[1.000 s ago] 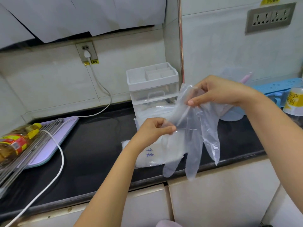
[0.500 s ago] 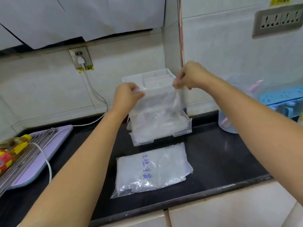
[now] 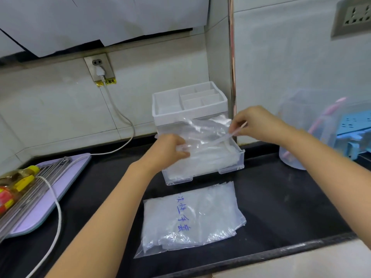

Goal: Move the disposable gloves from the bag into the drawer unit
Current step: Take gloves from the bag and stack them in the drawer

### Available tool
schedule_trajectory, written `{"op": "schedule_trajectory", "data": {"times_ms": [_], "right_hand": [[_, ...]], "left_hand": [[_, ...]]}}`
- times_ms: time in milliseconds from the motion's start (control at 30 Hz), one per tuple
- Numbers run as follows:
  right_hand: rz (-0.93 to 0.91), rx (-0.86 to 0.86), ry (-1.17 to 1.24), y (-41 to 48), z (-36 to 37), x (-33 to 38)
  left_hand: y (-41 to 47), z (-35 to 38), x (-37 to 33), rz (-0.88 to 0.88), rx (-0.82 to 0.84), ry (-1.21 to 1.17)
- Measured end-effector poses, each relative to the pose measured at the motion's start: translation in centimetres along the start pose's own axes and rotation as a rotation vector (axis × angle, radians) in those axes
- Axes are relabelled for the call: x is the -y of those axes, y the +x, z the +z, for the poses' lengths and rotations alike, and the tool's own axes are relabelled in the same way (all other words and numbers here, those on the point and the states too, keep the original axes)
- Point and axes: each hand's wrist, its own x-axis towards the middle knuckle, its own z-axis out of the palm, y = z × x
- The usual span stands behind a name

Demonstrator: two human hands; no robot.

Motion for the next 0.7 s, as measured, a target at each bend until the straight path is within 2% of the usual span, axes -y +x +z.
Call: {"op": "schedule_trajectory", "data": {"times_ms": [100, 167, 300, 400, 600, 700], "right_hand": [[0.021, 0.056, -0.109, 0.3, 1.2, -0.2], [0.075, 0.035, -0.125, 0.4, 1.3, 0.3], [0.092, -0.016, 0.094, 0.6, 1.3, 3.2], [0.064, 0.158, 0.102, 1.5, 2.9, 4.9], [0.117, 0.663, -0.181, 2.3, 6.2, 6.4], [0.129, 0.729, -0.344, 3.1, 6.8, 6.2]], "left_hand": [[0.8, 1.0, 0.7, -0.044, 0.107, 0.005], [1.1, 1.5, 1.0, -0.052, 0.154, 0.027], [1.7, 1.8, 1.0, -0.040, 0.207, 0.084], [2.1, 2.0, 0.9, -0.022, 0.249, 0.127], [2.2, 1.4, -0.1, -0.016, 0.344, 0.192], [2.0, 0.0, -1.2, -0.060, 0.456, 0.162]]}}
